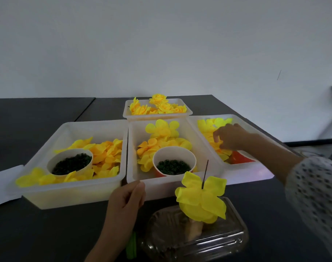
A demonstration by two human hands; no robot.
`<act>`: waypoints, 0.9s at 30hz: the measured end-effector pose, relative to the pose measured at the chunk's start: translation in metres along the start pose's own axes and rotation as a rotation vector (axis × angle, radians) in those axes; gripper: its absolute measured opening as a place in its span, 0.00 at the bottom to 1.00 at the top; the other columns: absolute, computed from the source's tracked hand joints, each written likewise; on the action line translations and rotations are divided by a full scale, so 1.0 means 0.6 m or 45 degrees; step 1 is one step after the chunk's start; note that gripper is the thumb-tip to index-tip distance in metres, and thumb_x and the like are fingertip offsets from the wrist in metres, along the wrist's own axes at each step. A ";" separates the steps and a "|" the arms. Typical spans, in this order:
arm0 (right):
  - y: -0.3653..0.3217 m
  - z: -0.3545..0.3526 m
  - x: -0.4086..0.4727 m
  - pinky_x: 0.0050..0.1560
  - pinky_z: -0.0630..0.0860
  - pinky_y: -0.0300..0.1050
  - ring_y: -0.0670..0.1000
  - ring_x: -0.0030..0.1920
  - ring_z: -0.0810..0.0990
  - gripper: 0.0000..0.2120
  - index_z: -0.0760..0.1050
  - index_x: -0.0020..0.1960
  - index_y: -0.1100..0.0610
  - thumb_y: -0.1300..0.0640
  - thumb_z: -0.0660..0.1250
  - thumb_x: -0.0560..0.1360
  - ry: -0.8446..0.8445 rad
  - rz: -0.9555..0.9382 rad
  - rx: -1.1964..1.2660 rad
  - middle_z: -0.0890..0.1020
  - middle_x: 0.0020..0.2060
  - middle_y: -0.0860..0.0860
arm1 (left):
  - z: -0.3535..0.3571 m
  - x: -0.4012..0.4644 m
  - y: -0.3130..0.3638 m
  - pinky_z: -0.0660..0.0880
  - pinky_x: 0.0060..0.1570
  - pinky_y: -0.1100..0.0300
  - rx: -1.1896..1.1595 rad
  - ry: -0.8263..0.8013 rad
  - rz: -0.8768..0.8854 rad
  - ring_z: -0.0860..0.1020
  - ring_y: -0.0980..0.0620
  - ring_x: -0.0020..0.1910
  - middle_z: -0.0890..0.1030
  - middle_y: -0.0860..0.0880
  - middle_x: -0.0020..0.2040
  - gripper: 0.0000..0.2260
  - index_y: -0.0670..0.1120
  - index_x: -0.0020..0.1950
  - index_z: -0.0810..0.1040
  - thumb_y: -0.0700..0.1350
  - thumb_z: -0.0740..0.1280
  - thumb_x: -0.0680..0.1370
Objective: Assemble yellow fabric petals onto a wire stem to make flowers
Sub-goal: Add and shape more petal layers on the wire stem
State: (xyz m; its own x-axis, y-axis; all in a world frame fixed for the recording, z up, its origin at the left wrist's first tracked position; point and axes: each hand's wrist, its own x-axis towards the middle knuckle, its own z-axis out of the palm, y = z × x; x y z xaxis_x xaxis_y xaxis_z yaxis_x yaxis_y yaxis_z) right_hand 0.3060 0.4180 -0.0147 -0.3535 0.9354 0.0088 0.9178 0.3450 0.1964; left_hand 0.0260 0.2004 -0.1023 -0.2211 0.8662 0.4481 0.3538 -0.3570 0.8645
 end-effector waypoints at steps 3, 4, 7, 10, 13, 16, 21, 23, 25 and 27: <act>-0.024 0.050 0.019 0.69 0.56 0.57 0.55 0.65 0.71 0.18 0.71 0.63 0.47 0.58 0.63 0.74 -0.244 -0.020 -0.360 0.77 0.59 0.49 | -0.005 -0.002 -0.006 0.62 0.29 0.71 -0.026 0.020 0.018 0.66 0.59 0.26 0.67 0.50 0.25 0.20 0.54 0.27 0.66 0.50 0.60 0.79; -0.030 0.061 0.024 0.71 0.54 0.59 0.55 0.66 0.71 0.18 0.70 0.65 0.48 0.57 0.61 0.76 -0.246 -0.006 -0.378 0.77 0.60 0.50 | -0.006 -0.003 -0.008 0.62 0.29 0.71 -0.023 0.028 0.025 0.66 0.59 0.26 0.67 0.50 0.25 0.18 0.54 0.27 0.67 0.53 0.59 0.78; -0.036 0.070 0.036 0.72 0.50 0.60 0.54 0.69 0.69 0.17 0.69 0.67 0.49 0.53 0.58 0.79 -0.261 0.029 -0.348 0.76 0.63 0.51 | -0.010 -0.004 -0.015 0.62 0.29 0.71 -0.008 0.064 0.030 0.67 0.59 0.26 0.68 0.50 0.25 0.18 0.54 0.27 0.68 0.57 0.57 0.76; -0.030 0.067 0.042 0.71 0.52 0.61 0.54 0.66 0.71 0.12 0.73 0.60 0.51 0.55 0.60 0.78 -0.314 -0.007 -0.279 0.78 0.57 0.50 | -0.013 -0.004 -0.020 0.61 0.28 0.70 -0.014 0.107 0.031 0.66 0.59 0.25 0.68 0.49 0.25 0.18 0.53 0.27 0.68 0.57 0.57 0.76; -0.023 0.060 0.042 0.68 0.56 0.59 0.53 0.60 0.74 0.03 0.72 0.44 0.50 0.55 0.62 0.76 -0.325 -0.011 -0.227 0.73 0.40 0.45 | -0.012 -0.004 -0.022 0.62 0.27 0.69 0.002 0.121 0.021 0.68 0.59 0.26 0.69 0.49 0.26 0.17 0.52 0.28 0.69 0.57 0.57 0.75; -0.015 0.045 0.042 0.62 0.60 0.55 0.53 0.54 0.74 0.06 0.69 0.40 0.50 0.54 0.65 0.74 -0.229 -0.009 -0.145 0.72 0.39 0.46 | -0.013 -0.005 -0.020 0.61 0.27 0.67 -0.002 0.134 0.014 0.66 0.59 0.25 0.69 0.47 0.25 0.18 0.50 0.28 0.68 0.57 0.57 0.75; 0.021 -0.017 0.021 0.37 0.62 0.43 0.53 0.39 0.69 0.17 0.64 0.31 0.52 0.58 0.72 0.70 -0.016 0.001 0.361 0.68 0.30 0.46 | -0.014 -0.006 -0.006 0.63 0.27 0.67 0.003 0.131 0.049 0.68 0.57 0.25 0.70 0.45 0.26 0.18 0.48 0.30 0.70 0.57 0.57 0.75; 0.035 -0.052 0.000 0.33 0.63 0.42 0.51 0.34 0.69 0.17 0.66 0.31 0.50 0.60 0.73 0.70 0.058 -0.010 0.511 0.69 0.30 0.47 | -0.014 -0.005 0.008 0.64 0.28 0.67 0.025 0.122 0.087 0.69 0.57 0.26 0.70 0.47 0.27 0.17 0.49 0.30 0.70 0.56 0.57 0.75; 0.042 -0.083 -0.027 0.32 0.63 0.41 0.49 0.33 0.68 0.16 0.68 0.33 0.50 0.62 0.72 0.71 0.118 -0.027 0.622 0.70 0.30 0.46 | -0.014 -0.001 0.031 0.63 0.28 0.65 0.030 0.137 0.124 0.68 0.56 0.27 0.70 0.47 0.27 0.17 0.49 0.30 0.70 0.56 0.57 0.75; 0.041 -0.108 -0.055 0.33 0.65 0.39 0.50 0.34 0.70 0.14 0.70 0.34 0.52 0.64 0.72 0.72 0.168 -0.055 0.744 0.72 0.30 0.47 | -0.015 0.006 0.061 0.63 0.27 0.63 -0.009 0.148 0.163 0.67 0.56 0.26 0.69 0.48 0.26 0.17 0.49 0.30 0.70 0.55 0.57 0.75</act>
State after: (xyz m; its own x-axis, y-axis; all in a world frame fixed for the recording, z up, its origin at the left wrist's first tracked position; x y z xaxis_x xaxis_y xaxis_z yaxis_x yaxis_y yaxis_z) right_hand 0.3286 0.3907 0.0536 -0.3776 0.9151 0.1414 0.8363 0.4026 -0.3722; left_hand 0.0303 0.1872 -0.0670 -0.2784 0.7675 0.5774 0.3792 -0.4645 0.8003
